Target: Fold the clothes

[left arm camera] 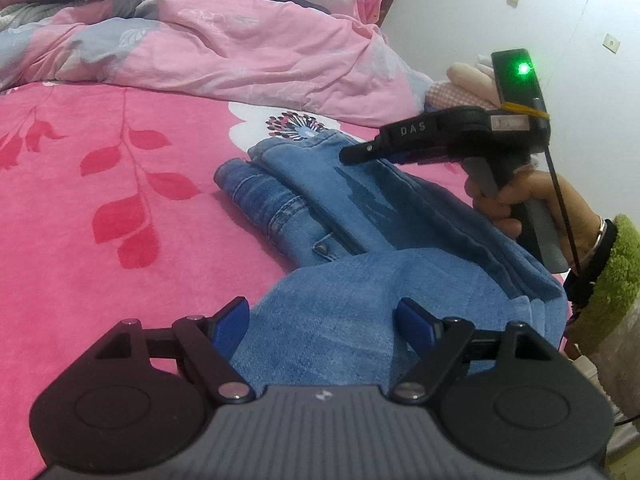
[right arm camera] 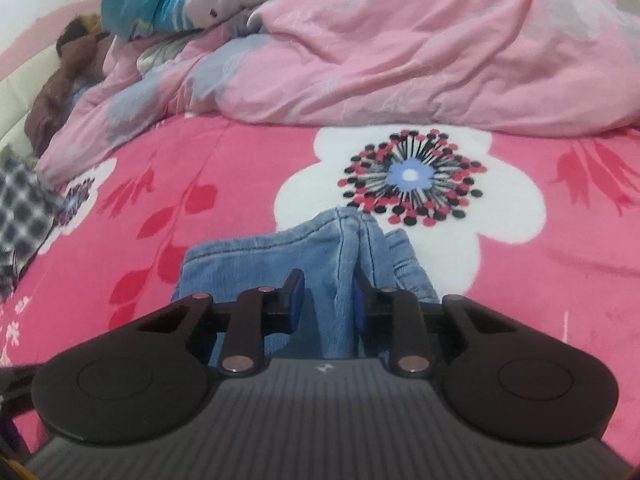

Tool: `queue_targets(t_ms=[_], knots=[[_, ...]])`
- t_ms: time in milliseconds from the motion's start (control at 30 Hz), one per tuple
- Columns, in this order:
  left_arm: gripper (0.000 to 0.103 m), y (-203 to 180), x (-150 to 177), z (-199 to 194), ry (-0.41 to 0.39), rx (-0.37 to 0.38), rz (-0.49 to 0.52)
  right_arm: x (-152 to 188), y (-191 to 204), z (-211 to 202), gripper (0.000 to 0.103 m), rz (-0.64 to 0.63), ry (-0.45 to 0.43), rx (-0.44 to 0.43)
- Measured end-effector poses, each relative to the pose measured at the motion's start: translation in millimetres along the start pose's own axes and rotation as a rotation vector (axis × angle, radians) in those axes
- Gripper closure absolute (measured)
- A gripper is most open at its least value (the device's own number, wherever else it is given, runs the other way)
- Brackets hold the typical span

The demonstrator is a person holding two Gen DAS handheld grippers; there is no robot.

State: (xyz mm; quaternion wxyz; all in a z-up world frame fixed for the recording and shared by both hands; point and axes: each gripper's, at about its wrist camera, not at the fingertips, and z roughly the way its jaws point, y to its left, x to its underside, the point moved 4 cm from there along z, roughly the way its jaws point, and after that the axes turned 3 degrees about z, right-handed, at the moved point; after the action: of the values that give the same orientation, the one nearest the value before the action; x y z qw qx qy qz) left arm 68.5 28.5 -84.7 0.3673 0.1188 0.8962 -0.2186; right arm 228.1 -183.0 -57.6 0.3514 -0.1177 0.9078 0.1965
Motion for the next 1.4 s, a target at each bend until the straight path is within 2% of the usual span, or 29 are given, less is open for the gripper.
queue_targets(t_ms=[33,100,233,267,333,367,467,600,700,767,900,1000,1067,1233,1333,1367,1400], knots=[[0.021,-0.1,0.3,-0.3,0.0,-0.001,-0.002,-1.8,0.4,0.0,0.075,-0.008,-0.012,0.007],[0.021,-0.9,0.7,-0.6,0.0,-0.006,-0.004,-6.5,0.4,4.0,0.065,-0.026,-0.016,0.021],[0.021,-1.5,0.5,-1.5,-0.002,-0.013,-0.007,-5.0,0.8,16.7,0.061,-0.037,0.034,0.005],[0.021,-1.3,0.6,-2.0,-0.003,-0.014,-0.01,-1.2,3.0,17.5,0.062,-0.053,0.046,0.004],[0.021,-0.6,1.0,-2.9,-0.004,-0.015,-0.015,7.3,7.0,16.1,0.079,-0.061,0.073,-0.02],[0.021,-0.1,1.1,-3.0,-0.004,-0.015,-0.018,10.8,7.8,11.0,0.094,-0.054,0.073,-0.039],[0.021,0.2,0.3,-4.6,-0.004,-0.018,-0.021,17.8,4.9,-24.7,0.1,0.022,0.012,-0.124],[0.021,3.7,-7.1,-11.7,-0.03,-0.027,-0.04,26.9,0.7,-72.9,0.101,0.123,-0.069,-0.237],[0.021,13.9,-19.3,-18.6,-0.07,-0.028,-0.092,33.4,-2.8,-109.5,0.101,0.199,-0.13,-0.322],[0.021,21.0,-26.5,-18.5,-0.081,-0.028,-0.134,37.0,-14.7,-143.0,0.101,0.257,-0.191,-0.346],[0.021,30.4,-36.9,-10.6,-0.075,-0.036,-0.195,52.1,-56.6,-208.9,0.101,0.353,-0.336,-0.278],[0.021,29.3,-37.6,-0.6,-0.054,-0.013,-0.218,62.4,-90.5,-255.1,0.101,0.413,-0.442,-0.204],[0.021,25.3,-36.6,5.5,-0.039,0.001,-0.217,67.2,-110.9,-272.2,0.101,0.44,-0.476,-0.159],[0.021,10.8,-30.3,15.7,-0.007,0.022,-0.195,71.5,-139.0,-252.4,0.101,0.461,-0.414,-0.029],[0.021,6.4,-26.7,15.2,0.004,0.027,-0.188,74.3,-155.9,-238.5,0.096,0.48,-0.365,0.047],[0.021,5.1,-25.4,15.2,0.009,0.03,-0.183,75.5,-162.2,-227.5,0.09,0.504,-0.316,0.073],[0.02,4.0,-24.2,14.9,0.013,0.032,-0.176,76.9,-168.5,-217.3,0.073,0.527,-0.259,0.114]])
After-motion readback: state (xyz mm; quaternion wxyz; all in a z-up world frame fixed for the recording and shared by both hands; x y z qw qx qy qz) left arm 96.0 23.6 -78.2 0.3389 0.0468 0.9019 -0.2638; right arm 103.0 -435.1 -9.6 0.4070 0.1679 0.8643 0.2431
